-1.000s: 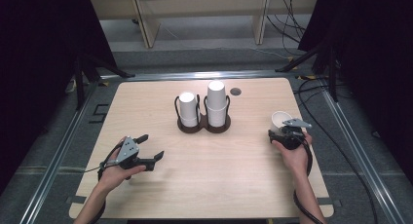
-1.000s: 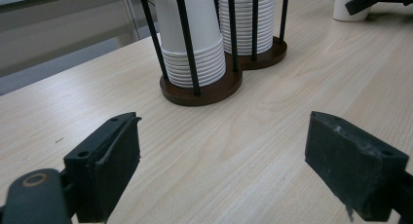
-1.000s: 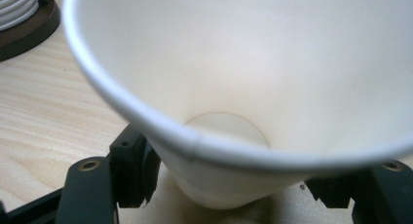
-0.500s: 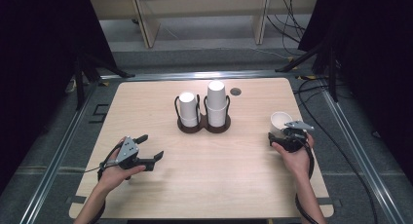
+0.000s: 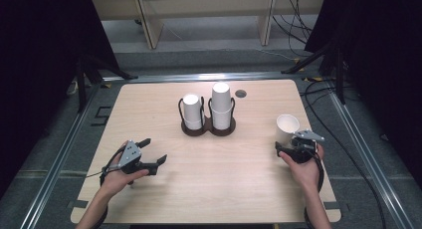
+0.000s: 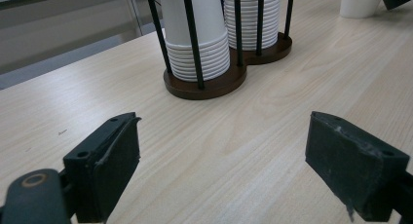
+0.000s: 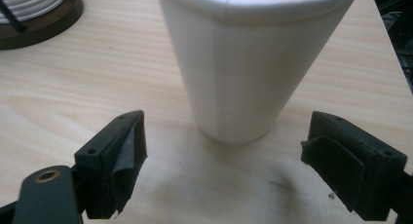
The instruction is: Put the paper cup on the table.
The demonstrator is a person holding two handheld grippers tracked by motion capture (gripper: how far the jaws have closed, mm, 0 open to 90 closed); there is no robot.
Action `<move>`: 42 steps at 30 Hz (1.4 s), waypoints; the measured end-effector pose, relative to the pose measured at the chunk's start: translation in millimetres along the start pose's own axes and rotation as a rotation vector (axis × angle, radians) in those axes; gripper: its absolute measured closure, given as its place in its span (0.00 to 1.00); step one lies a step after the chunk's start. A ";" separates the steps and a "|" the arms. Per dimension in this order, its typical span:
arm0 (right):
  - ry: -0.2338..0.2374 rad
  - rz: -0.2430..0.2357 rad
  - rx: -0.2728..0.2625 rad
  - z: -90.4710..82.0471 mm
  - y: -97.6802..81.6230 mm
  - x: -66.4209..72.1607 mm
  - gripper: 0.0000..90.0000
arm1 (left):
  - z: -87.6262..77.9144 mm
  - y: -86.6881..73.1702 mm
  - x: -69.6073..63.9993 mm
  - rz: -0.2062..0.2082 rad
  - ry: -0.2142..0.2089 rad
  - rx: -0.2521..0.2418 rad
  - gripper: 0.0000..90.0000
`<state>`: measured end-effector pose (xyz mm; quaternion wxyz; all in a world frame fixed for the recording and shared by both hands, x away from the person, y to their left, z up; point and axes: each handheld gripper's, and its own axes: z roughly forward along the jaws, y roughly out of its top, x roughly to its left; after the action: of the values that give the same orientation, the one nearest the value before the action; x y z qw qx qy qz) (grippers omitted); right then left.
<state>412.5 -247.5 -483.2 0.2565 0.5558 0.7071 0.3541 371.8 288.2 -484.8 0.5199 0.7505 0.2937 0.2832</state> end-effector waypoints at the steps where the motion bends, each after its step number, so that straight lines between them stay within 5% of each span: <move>1: 0.003 -0.013 -0.005 -2.0 -1.8 0.7 0.17 | -0.7 0.0 0.1 0.002 0.002 0.007 0.13; 5: 0.012 -0.018 -0.025 -10.1 -8.6 3.8 0.17 | 0.2 -1.2 1.0 0.001 -0.001 -0.009 0.13; 7: 0.009 0.023 -0.039 -15.5 -11.3 8.2 0.17 | -1.8 -1.5 1.0 -0.001 0.007 0.005 0.13; 8: 0.012 -0.023 -0.037 -17.6 -11.4 5.6 0.17 | -1.8 -1.8 1.1 -0.003 0.009 0.004 0.13; 11: 0.006 0.039 -0.039 -23.1 -14.4 11.9 0.17 | -2.0 -2.6 1.8 -0.003 0.015 0.005 0.13; 12: 0.004 -0.002 -0.066 -23.2 -15.5 9.9 0.17 | -2.1 -2.7 1.8 -0.003 0.016 0.005 0.13; 14: 0.019 0.040 -0.055 -29.9 -17.3 14.5 0.17 | -2.2 -3.1 1.7 -0.005 0.019 0.005 0.14; 17: 0.008 -0.009 -0.091 -34.4 -22.4 14.3 0.17 | -0.9 -4.5 2.4 -0.007 0.019 -0.010 0.14; 18: 0.019 0.057 -0.084 -40.2 -24.6 20.7 0.17 | -2.2 -4.3 2.5 -0.005 0.024 0.004 0.14; 19: 0.020 -0.005 -0.108 -40.3 -25.5 16.8 0.17 | -1.0 -5.0 2.7 -0.010 0.022 -0.009 0.14; 20: 0.006 0.019 -0.105 -43.2 -27.3 19.6 0.17 | -0.7 -5.3 3.1 -0.010 0.023 -0.011 0.14; 24: 0.017 -0.013 -0.148 -51.6 -32.5 19.6 0.17 | -1.2 -6.5 2.9 -0.017 0.032 -0.010 0.14; 29: 0.026 0.027 -0.176 -61.6 -42.3 23.7 0.17 | -1.5 -7.2 5.5 -0.011 0.041 -0.010 0.14; 32: 0.016 0.008 -0.204 -66.3 -46.2 22.5 0.17 | -1.4 -7.3 5.6 -0.024 0.036 -0.011 0.14; 35: 0.021 0.058 -0.227 -69.4 -51.8 25.1 0.17 | -1.1 -7.1 5.0 -0.024 0.032 -0.014 0.14; 36: 0.015 0.023 -0.252 -67.4 -52.5 23.2 0.17 | 0.1 -6.9 4.5 -0.022 0.034 -0.024 0.14; 42: 0.005 0.045 -0.285 -69.2 -54.1 21.3 0.17 | -0.5 -1.6 -0.1 -0.019 0.009 -0.010 0.13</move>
<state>322.1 -248.9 -482.3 0.3232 0.5288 0.6374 0.4579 371.1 288.9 -486.2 0.5252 0.7436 0.3018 0.2831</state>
